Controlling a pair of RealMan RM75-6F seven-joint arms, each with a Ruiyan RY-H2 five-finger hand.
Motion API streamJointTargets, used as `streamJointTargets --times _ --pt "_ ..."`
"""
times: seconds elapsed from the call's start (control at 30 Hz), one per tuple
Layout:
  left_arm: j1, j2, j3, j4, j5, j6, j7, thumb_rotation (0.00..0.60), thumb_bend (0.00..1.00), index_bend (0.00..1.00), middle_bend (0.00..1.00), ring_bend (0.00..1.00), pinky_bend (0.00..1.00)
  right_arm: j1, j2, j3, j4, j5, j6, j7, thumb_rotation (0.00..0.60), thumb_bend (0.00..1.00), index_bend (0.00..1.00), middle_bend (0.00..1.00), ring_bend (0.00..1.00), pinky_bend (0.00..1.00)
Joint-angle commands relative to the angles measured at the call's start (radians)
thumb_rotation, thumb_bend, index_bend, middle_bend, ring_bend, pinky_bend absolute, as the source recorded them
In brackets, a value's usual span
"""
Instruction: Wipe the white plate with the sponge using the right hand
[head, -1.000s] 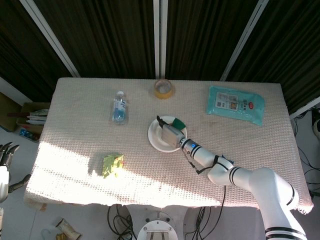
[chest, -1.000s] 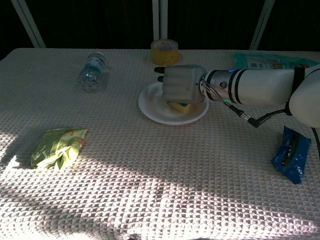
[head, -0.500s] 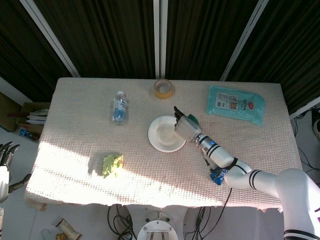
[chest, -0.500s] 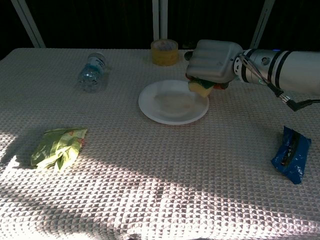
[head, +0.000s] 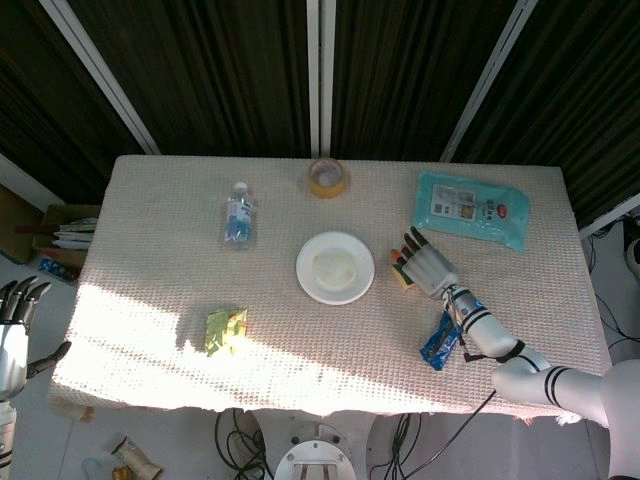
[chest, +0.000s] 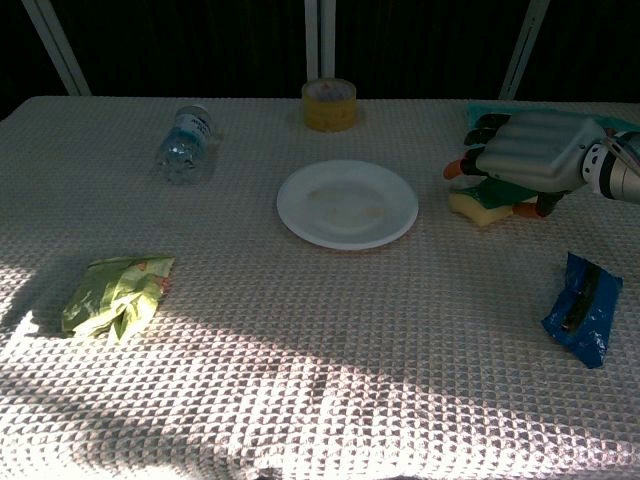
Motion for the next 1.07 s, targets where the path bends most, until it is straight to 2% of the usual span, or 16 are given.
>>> streamJointTargets --times 0.03,0.2,0.33,0.47,0.63,0.87,1.07 --pt "-0.001 0.003 -0.002 -0.002 -0.003 -0.001 0.002 0.6 0.01 0.18 0.12 0.11 0.16 -0.033 0.039 0.006 -0.052 -0.017 0.044 0.051 0.6 0.27 0.0 0.1 0.0 0.0" --pt "-0.005 -0.003 -0.011 0.006 -0.017 -0.004 -0.002 0.6 0.01 0.18 0.12 0.11 0.16 -0.124 0.155 0.015 -0.178 -0.037 0.173 0.172 0.6 0.27 0.0 0.1 0.0 0.0" --pt "-0.014 -0.006 -0.021 0.015 -0.028 -0.012 -0.004 0.6 0.01 0.18 0.12 0.11 0.16 -0.241 0.253 0.012 -0.263 -0.081 0.337 0.339 0.6 0.27 0.0 0.14 0.0 0.0" --pt "-0.023 -0.007 -0.029 0.017 -0.033 -0.017 0.002 0.6 0.01 0.18 0.12 0.11 0.16 -0.36 0.321 0.005 -0.306 -0.12 0.496 0.489 0.6 0.27 0.02 0.17 0.0 0.0" --pt "-0.034 -0.011 -0.037 0.022 -0.054 -0.035 0.023 0.6 0.01 0.18 0.12 0.11 0.16 -0.497 0.385 -0.027 -0.342 -0.167 0.642 0.629 0.6 0.27 0.09 0.19 0.01 0.01" --pt "-0.039 -0.01 -0.028 0.001 -0.069 -0.063 0.024 0.6 0.01 0.18 0.12 0.11 0.16 -0.655 0.376 -0.059 -0.323 -0.235 0.813 0.73 0.6 0.27 0.09 0.19 0.01 0.01" --pt "-0.039 -0.008 -0.012 -0.016 -0.057 -0.072 0.015 0.6 0.01 0.18 0.12 0.11 0.16 -0.69 0.366 -0.053 -0.302 -0.282 0.832 0.754 0.6 0.27 0.09 0.2 0.01 0.01"
